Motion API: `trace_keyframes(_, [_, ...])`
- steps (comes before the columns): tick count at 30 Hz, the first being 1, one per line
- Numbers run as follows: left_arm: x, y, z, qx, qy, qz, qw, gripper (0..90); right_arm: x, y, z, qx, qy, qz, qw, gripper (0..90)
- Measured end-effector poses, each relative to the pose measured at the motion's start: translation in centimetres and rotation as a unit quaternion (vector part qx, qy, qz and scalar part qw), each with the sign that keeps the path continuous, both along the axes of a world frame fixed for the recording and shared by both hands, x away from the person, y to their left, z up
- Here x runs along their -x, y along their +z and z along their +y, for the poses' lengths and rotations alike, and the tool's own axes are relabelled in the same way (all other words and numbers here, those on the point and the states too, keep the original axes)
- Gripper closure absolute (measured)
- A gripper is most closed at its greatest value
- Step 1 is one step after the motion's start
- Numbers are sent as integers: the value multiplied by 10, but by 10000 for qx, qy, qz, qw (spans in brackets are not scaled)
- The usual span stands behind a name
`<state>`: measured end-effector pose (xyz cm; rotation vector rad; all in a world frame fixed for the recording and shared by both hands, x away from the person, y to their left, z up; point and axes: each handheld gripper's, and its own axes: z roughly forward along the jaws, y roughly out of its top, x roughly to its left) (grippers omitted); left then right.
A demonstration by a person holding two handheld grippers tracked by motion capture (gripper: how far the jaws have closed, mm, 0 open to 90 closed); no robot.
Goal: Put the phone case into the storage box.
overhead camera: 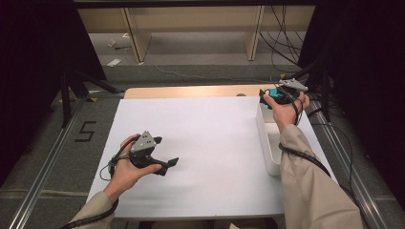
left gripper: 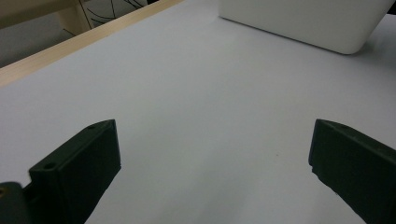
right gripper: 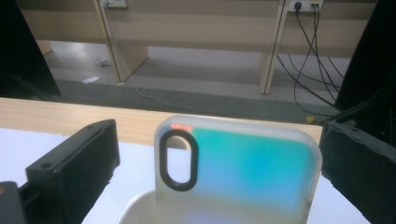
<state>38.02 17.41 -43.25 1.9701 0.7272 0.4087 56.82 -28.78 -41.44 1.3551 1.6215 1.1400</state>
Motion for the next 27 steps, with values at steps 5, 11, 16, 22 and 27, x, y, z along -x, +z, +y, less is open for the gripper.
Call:
trace_keyframes(5, [0, 0, 0, -2, -4, -7, 10000, 15, 3, 5, -1, -64, -41, -98, 9999, 12])
trace_keyframes(11, [0, 1, 0, -3, -2, -9, 10000, 15, 8, 11, 2, 59, 23, -156, 9999, 12])
trace_keyframes(16, [0, 1, 0, 8, 1, -5, 10000, 15, 13, 16, 6, 67, 83, -200, 9997, 12])
trace_keyframes(22, [0, 1, 0, 16, 13, -5, 10000, 15, 19, 20, 10, 103, 177, -268, 9994, 13])
trace_keyframes(27, [0, 2, 0, 22, 23, 0, 10000, 16, 26, 25, 16, 145, 316, -318, 9989, 14])
